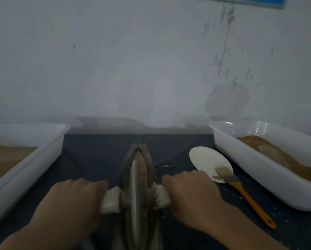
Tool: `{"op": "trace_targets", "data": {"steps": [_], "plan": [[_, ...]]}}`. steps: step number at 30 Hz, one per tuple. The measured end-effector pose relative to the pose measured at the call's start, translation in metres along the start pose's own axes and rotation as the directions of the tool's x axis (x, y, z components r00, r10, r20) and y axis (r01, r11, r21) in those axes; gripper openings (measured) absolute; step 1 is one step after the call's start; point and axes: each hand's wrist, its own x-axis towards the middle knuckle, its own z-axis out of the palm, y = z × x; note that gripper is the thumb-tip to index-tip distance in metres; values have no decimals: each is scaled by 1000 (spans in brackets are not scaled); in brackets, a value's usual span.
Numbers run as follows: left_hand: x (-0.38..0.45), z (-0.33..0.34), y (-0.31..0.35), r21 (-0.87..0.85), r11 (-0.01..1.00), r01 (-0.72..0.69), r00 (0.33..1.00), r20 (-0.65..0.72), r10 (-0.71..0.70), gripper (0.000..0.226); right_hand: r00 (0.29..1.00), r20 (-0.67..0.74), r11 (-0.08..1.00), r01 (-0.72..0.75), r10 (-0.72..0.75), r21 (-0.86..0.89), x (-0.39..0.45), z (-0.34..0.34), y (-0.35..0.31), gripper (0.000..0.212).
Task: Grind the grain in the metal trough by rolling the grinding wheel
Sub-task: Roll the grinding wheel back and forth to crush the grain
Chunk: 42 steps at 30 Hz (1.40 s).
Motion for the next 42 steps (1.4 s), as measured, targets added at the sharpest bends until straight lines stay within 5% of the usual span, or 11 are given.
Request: {"op": "trace_targets", "data": {"steps": [4, 14, 23, 28, 42], "plan": [[-10, -6, 1, 11, 1000, 16, 1000, 19, -16, 25, 1000, 2, 1000, -6, 6, -14, -9, -4, -2, 30], [70, 29, -9, 5, 997, 78, 969, -237, -74, 25, 983, -79, 984, -173, 169, -49, 71, 33, 28, 27], [15, 13, -3, -25, 999, 24, 996, -82, -26, 25, 996, -3, 996, -93, 92, -10, 15, 3, -2, 16], [-16, -4, -1, -13, 1000, -15, 990, -141, 13, 33, 984, -180, 993, -23, 3, -112, -20, -14, -13, 56], [51, 20, -3, -42, 997, 61, 986, -154, -67, 23, 985, -80, 981, -163, 155, -105, 56, 19, 12, 27]]}}
